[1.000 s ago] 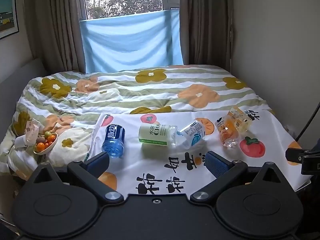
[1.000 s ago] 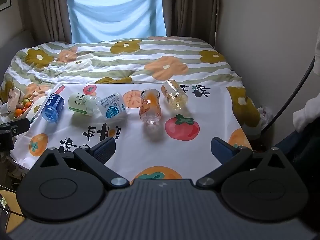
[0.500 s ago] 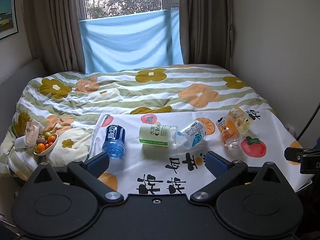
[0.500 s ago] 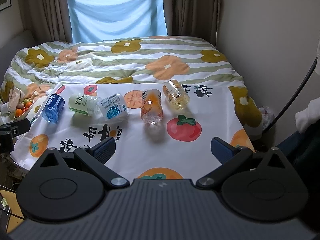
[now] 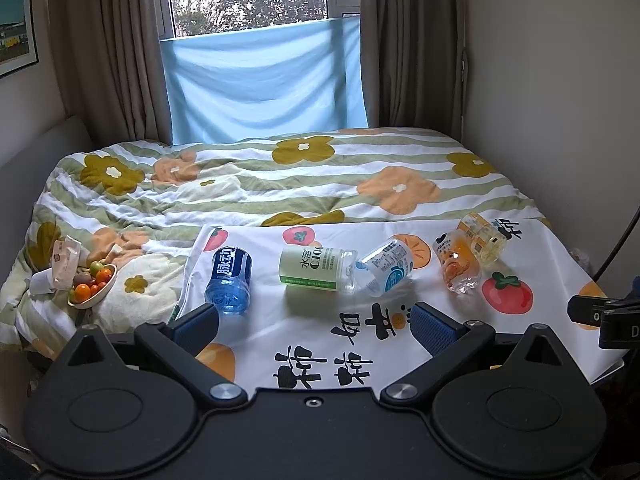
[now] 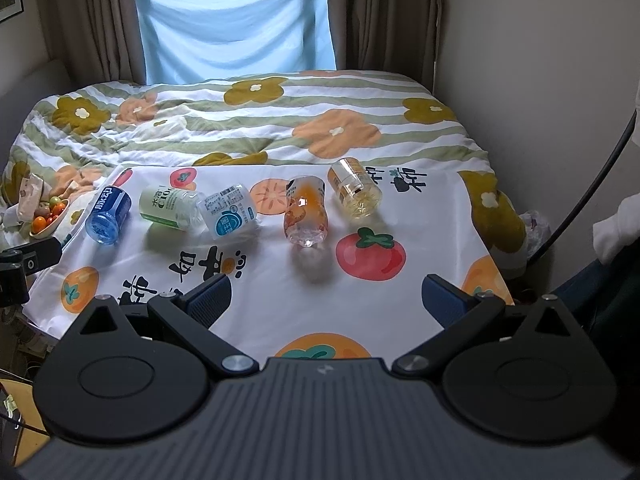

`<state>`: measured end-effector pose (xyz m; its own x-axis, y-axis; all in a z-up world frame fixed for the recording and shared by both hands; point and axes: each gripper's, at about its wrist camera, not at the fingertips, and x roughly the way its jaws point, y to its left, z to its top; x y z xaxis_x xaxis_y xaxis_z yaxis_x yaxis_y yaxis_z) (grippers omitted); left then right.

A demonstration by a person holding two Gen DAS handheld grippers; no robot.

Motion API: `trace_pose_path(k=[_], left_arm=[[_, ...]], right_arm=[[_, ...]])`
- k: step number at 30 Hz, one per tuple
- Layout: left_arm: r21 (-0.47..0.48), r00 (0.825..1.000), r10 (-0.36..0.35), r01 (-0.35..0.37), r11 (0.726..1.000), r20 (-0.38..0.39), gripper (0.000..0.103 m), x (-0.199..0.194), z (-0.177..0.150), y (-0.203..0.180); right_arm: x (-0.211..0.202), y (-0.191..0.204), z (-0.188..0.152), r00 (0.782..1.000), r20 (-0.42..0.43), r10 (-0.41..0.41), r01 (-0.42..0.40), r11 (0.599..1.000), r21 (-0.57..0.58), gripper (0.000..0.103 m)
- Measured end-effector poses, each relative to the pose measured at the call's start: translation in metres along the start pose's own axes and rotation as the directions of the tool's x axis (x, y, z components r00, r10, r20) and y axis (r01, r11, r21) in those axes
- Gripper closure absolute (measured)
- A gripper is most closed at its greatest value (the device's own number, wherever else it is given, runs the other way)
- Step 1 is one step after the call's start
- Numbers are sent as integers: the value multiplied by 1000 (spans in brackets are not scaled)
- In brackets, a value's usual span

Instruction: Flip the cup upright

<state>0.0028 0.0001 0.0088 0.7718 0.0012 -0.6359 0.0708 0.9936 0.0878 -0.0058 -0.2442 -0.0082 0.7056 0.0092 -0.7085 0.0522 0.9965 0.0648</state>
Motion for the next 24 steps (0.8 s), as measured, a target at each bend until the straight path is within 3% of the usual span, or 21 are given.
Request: trace_pose_path(k=[24], left_arm=[[-3, 1000, 1, -1, 1000, -5, 0, 3, -6, 2]], right_arm=[[2, 1, 1, 1000, -6, 5, -5, 1000, 0, 0]])
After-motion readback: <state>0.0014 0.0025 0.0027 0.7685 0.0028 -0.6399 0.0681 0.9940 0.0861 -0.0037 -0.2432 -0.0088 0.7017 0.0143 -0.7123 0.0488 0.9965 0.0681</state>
